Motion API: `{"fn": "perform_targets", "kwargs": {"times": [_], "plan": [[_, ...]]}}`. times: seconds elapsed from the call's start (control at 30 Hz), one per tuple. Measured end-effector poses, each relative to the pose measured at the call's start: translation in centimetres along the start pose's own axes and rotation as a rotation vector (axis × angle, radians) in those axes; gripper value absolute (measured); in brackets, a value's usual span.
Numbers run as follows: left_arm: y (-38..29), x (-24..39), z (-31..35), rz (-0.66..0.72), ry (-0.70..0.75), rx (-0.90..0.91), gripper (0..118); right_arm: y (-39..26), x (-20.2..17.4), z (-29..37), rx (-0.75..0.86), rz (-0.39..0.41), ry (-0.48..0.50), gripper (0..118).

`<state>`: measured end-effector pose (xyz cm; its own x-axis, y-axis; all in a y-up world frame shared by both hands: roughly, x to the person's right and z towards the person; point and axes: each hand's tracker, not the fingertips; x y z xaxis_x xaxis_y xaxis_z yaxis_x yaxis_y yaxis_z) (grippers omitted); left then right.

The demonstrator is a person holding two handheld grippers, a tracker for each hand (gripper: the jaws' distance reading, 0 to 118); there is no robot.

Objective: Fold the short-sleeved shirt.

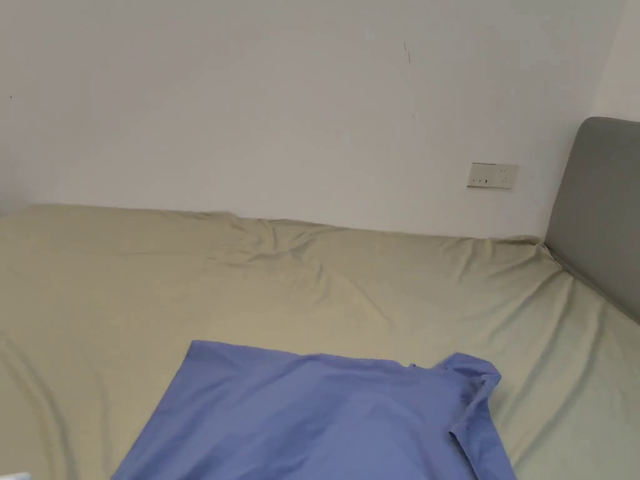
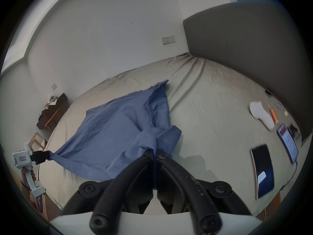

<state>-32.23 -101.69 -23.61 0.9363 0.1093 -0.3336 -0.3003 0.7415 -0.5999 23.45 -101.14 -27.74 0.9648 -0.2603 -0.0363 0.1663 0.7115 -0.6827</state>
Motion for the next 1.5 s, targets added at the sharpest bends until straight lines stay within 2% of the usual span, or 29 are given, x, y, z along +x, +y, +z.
{"fn": "perform_targets", "kwargs": {"times": [0.1, 0.23, 0.43, 0.63, 0.77, 0.8, 0.83, 0.87, 0.9, 0.93, 0.97, 1.03, 1.07, 1.1, 1.13, 1.17, 1.2, 1.23, 1.3, 1.5], "plan": [[-2.3, -1.9, 1.0, 0.057, -0.001, -0.032, 4, -2.7, 1.2, 1.3, -0.031, -0.009, -0.044, 4], [-5.3, -2.4, 2.4, 0.026, 0.011, -0.068, 4, -6.0, 2.1, 2.7, -0.067, -0.046, -0.054, 4], [-9.2, -3.7, 5.0, 0.013, 0.020, -0.106, 4, -9.1, 2.2, 4.9, -0.092, -0.029, -0.087, 4], [-12.0, -3.8, 5.7, 0.002, 0.025, -0.149, 4, -11.0, 2.1, 5.1, -0.128, 0.025, -0.146, 4], [-12.8, -3.2, 5.5, -0.028, 0.038, -0.156, 4, -11.5, 1.4, 4.8, -0.124, 0.092, -0.176, 4], [-12.9, -3.3, 5.2, -0.025, 0.041, -0.156, 4, -11.6, 1.3, 4.7, -0.122, 0.098, -0.181, 9], [-13.1, -3.5, 4.9, -0.017, 0.043, -0.159, 10, -11.8, 1.2, 4.4, -0.116, 0.102, -0.187, 24], [-13.2, -3.8, 4.4, -0.002, 0.041, -0.171, 26, -12.0, 1.3, 4.2, -0.113, 0.101, -0.194, 50], [-13.4, -4.0, 4.0, 0.012, 0.053, -0.197, 61, -12.1, 1.5, 3.8, -0.126, 0.097, -0.204, 85], [-13.7, -4.2, 3.7, 0.020, 0.070, -0.223, 80, -12.1, 1.6, 3.7, -0.143, 0.081, -0.201, 99], [-13.8, -4.5, 3.8, 0.040, 0.085, -0.235, 89, -12.1, 1.6, 4.1, -0.164, 0.059, -0.193, 99], [-13.8, -5.3, 5.3, 0.101, 0.053, -0.214, 85, -11.8, 1.6, 5.4, -0.119, 0.030, -0.173, 94], [-13.6, -5.7, 6.4, 0.140, 0.033, -0.182, 79, -11.7, 1.4, 6.3, -0.080, 0.019, -0.186, 92], [-13.4, -5.7, 7.6, 0.158, 0.026, -0.161, 55, -11.7, 1.1, 7.2, -0.063, 0.016, -0.185, 79], [-13.3, -5.7, 8.6, 0.158, 0.038, -0.140, 26, -11.5, 1.0, 8.0, -0.050, 0.014, -0.178, 61], [-13.3, -5.6, 9.4, 0.151, 0.063, -0.117, 1, -11.6, 0.7, 8.7, -0.034, 0.011, -0.174, 37], [-13.4, -5.4, 9.8, 0.141, 0.077, -0.100, 0, -11.7, 0.5, 9.0, -0.026, 0.005, -0.173, 6], [-13.4, -5.1, 10.2, 0.132, 0.116, -0.088, 0, -11.9, 0.3, 9.1, -0.022, 0.006, -0.183, 2], [-13.5, -4.6, 10.7, 0.130, 0.077, -0.098, 0, -12.4, -0.1, 9.1, -0.018, 0.001, -0.197, 2], [-13.2, -4.0, 9.2, 0.117, 0.032, -0.089, 0, -13.9, -0.5, 7.9, -0.088, -0.043, -0.153, 2]]}}
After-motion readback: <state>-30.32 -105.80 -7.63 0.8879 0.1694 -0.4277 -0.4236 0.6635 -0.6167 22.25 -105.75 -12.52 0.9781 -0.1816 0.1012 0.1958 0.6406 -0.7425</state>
